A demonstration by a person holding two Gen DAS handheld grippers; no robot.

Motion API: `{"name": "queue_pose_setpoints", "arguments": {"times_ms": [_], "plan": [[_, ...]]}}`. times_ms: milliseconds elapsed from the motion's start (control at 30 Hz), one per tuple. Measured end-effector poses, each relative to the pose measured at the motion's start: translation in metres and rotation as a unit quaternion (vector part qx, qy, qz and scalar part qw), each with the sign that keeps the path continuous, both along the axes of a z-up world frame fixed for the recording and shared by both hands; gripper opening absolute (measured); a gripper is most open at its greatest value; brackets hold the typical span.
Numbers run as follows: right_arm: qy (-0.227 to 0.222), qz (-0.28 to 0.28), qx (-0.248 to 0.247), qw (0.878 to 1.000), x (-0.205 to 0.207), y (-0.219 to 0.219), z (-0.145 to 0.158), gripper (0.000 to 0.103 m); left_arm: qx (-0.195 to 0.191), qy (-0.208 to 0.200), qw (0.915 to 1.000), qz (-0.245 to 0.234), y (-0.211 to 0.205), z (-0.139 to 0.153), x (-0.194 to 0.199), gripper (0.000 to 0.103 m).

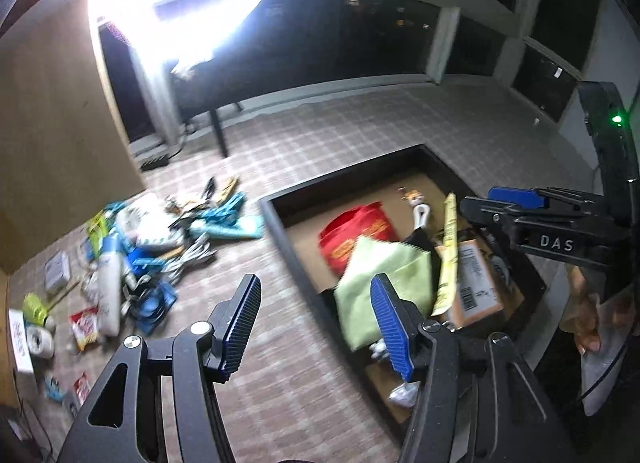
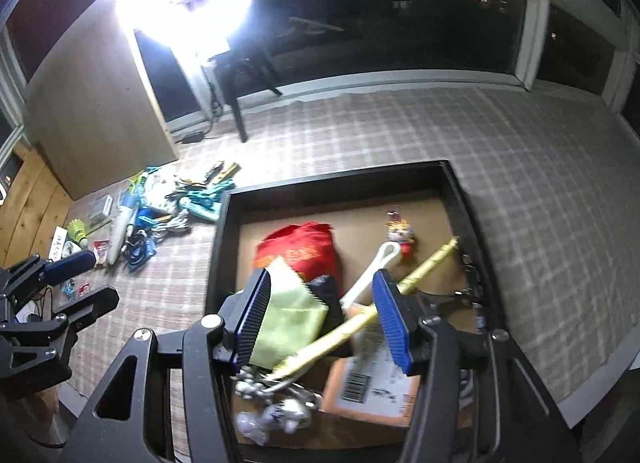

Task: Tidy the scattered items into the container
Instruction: 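Carry the yellow strip into the tray with the left gripper while the right gripper drops the pen in, then move both grippers back toward the white box on the floor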

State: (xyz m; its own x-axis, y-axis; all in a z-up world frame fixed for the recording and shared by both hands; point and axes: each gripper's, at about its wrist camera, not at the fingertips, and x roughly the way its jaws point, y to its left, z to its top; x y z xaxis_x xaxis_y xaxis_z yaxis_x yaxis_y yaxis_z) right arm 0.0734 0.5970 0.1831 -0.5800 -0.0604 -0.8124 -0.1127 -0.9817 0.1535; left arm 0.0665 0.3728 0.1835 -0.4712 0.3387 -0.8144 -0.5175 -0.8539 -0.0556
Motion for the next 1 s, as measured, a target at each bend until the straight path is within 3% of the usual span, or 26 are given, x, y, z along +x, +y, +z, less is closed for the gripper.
{"name": "queue_pose_setpoints", "arguments": {"times_ms": [300, 733, 1000], "plan": [[0.000, 0.045, 0.004, 0.999, -0.017, -0.063, 0.003, 0.052, -0.018, 0.007, 0.9984, 0.053, -0.065, -0.003, -0.003, 0.055], [-0.006, 0.092, 0.000, 0.996, -0.030, -0.167, 0.005, 0.052, -0.014, 0.011, 0.9934, 0.114, -0.174, 0.002, -0.007, 0.055], [-0.007, 0.109, 0.003, 0.994, -0.042, -0.216, 0.003, 0.055, -0.024, -0.005, 0.9830, 0.182, -0.270, -0.020, -0.019, 0.055]]}}
